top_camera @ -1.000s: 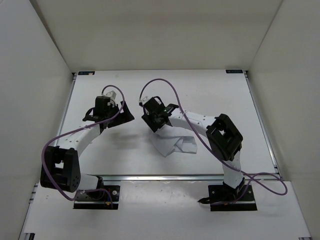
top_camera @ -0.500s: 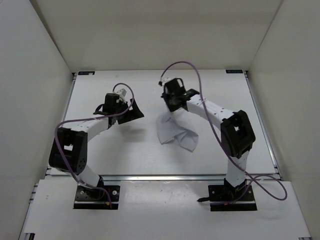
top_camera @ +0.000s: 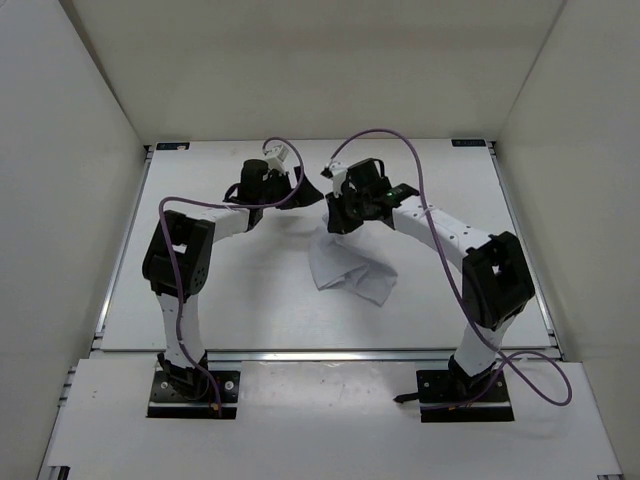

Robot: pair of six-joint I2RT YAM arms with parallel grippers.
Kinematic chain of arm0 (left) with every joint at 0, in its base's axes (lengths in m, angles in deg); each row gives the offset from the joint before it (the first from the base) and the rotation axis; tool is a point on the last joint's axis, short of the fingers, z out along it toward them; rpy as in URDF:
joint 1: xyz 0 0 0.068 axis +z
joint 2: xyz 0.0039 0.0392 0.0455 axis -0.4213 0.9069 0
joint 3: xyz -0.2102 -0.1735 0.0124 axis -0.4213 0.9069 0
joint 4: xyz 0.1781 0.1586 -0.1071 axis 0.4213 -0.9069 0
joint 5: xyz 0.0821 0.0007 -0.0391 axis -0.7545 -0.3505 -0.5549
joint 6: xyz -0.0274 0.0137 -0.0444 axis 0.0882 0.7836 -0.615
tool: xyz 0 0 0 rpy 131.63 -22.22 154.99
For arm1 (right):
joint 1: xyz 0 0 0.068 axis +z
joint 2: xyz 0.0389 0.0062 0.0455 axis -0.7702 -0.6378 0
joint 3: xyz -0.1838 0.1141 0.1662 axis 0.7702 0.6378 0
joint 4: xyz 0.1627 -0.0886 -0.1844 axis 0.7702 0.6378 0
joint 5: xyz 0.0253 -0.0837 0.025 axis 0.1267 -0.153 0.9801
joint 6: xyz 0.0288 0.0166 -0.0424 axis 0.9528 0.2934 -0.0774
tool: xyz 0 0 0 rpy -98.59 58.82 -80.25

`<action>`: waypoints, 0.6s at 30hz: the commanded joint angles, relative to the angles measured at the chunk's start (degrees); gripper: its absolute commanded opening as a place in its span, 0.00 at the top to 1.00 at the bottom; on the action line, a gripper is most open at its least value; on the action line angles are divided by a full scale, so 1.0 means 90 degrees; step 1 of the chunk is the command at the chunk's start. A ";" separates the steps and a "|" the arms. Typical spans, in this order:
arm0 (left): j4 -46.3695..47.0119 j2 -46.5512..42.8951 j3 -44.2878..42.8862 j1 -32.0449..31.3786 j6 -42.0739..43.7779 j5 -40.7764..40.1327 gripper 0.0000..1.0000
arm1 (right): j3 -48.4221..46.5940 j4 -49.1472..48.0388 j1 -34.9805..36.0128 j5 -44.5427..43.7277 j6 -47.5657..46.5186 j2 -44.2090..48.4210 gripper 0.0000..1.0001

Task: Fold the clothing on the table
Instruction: Move the skirt to the center of the board, then flatten the skirt out

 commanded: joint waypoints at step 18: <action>0.0482 0.0376 0.0005 0.0029 -0.0135 -0.0500 0.04 | 0.0703 -0.0392 -0.0954 0.1386 0.0790 0.1082 0.98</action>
